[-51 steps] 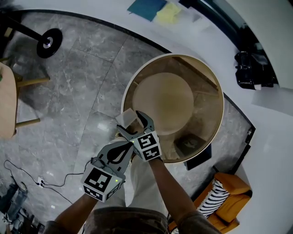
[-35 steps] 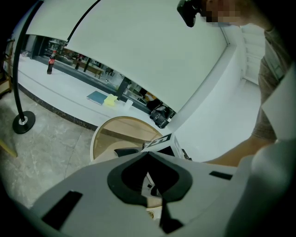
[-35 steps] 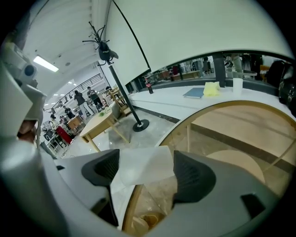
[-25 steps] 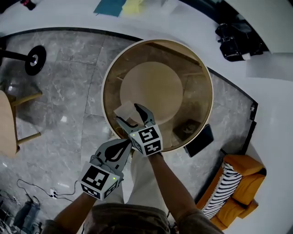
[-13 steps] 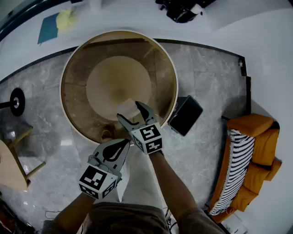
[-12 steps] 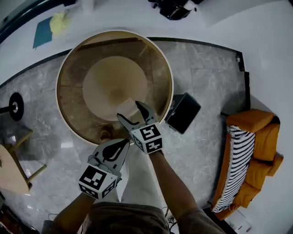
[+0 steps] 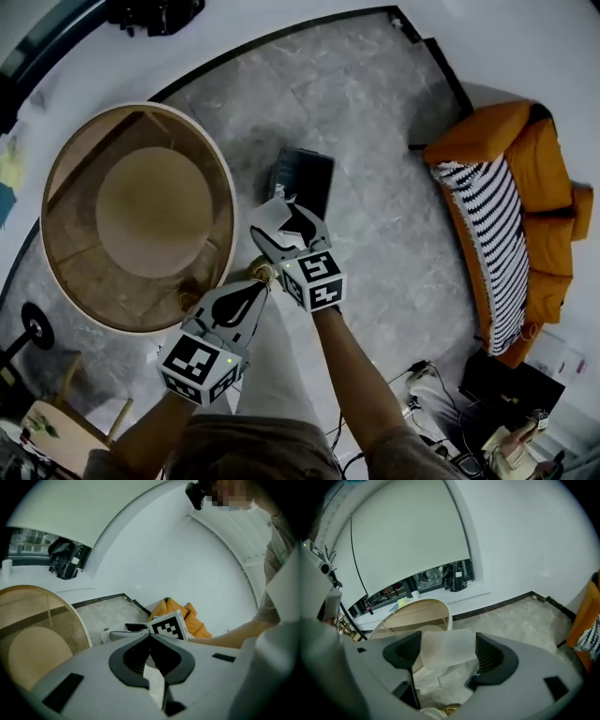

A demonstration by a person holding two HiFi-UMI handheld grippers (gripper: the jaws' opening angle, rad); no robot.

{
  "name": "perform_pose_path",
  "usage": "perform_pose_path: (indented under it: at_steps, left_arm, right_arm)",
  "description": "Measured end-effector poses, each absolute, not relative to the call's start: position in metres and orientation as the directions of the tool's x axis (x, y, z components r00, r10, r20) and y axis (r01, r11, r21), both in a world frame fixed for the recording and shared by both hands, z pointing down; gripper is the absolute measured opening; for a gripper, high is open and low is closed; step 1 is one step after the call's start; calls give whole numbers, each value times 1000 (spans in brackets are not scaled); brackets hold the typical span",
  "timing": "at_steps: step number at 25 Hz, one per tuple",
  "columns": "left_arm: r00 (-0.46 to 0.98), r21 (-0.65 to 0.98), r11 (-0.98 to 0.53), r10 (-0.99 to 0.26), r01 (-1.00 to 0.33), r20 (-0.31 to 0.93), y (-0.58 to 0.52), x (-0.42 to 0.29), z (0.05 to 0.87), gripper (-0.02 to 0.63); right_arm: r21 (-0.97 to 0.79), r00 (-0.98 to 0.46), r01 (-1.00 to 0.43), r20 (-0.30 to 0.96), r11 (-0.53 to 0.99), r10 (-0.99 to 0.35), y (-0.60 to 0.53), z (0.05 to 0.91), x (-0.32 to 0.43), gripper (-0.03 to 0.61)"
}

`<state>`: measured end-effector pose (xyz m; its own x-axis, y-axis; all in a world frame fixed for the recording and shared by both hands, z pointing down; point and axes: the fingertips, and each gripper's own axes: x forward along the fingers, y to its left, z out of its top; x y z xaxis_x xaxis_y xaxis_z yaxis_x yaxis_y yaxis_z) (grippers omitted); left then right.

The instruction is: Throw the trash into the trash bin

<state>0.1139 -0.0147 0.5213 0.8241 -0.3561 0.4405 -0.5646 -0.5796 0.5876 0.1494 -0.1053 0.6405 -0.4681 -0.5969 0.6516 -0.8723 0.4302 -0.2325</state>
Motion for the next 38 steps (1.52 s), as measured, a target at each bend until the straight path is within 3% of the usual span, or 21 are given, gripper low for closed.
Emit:
perform_pose_path:
  at_steps: [5, 11, 26, 38]
  left_arm:
    - [865, 593, -643, -250, -484, 436, -18, 182, 516, 19]
    - [871, 594, -660, -205, -459, 446, -24, 216, 527, 18]
    - [822, 595, -598, -213, -537, 528, -50, 202, 597, 18]
    - [822, 619, -572, -194, -538, 536, -60, 191, 608, 18]
  right_arm:
    - [-233, -377, -925, 655, 299, -655, -103, 638, 233, 382]
    - [-246, -345, -939, 657, 242, -670, -103, 651, 271, 382]
    - [-258, -360, -933, 723, 253, -590, -125, 744, 272, 382]
    - [-210, -314, -948, 751, 241, -581, -136, 761, 279, 382]
